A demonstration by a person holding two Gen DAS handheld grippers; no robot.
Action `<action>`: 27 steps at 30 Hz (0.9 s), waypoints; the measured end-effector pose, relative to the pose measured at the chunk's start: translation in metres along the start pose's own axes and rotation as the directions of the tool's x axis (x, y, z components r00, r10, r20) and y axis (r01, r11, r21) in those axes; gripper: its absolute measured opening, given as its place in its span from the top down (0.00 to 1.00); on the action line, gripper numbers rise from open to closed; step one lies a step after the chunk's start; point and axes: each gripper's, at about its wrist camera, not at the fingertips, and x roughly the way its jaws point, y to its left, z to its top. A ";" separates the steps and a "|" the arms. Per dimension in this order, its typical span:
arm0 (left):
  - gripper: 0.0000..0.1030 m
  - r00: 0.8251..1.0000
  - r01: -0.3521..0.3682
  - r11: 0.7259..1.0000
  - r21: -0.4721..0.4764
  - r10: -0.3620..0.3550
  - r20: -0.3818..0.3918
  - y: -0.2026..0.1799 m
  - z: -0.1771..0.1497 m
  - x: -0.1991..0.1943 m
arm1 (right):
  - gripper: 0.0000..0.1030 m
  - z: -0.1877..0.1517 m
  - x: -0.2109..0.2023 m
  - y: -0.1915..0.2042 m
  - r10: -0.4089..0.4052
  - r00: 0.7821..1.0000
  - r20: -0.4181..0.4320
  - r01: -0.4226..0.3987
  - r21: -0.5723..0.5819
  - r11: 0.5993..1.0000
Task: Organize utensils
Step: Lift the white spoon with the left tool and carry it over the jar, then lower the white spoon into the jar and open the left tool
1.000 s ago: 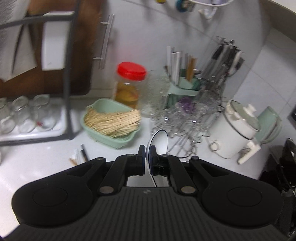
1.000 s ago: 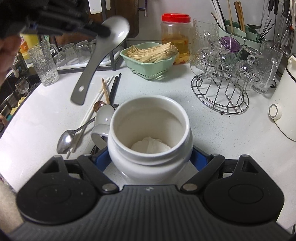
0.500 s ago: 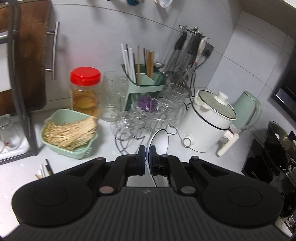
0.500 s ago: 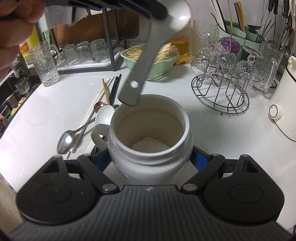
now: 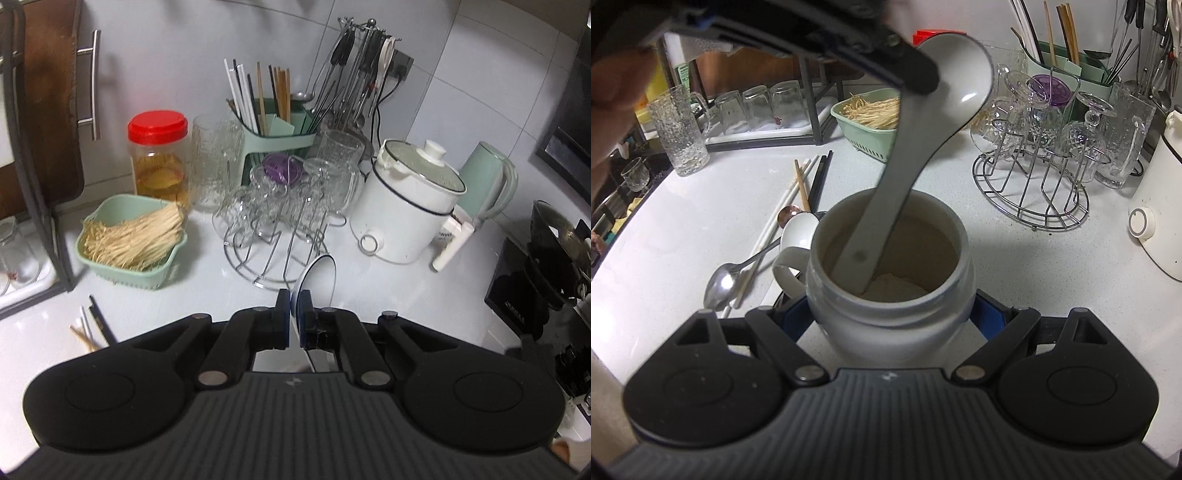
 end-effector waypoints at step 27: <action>0.95 0.936 0.040 0.995 0.089 -0.006 -0.351 -0.018 -0.024 0.030 | 0.11 -0.003 -0.001 0.003 -0.006 1.000 0.027 0.006 -0.004 1.000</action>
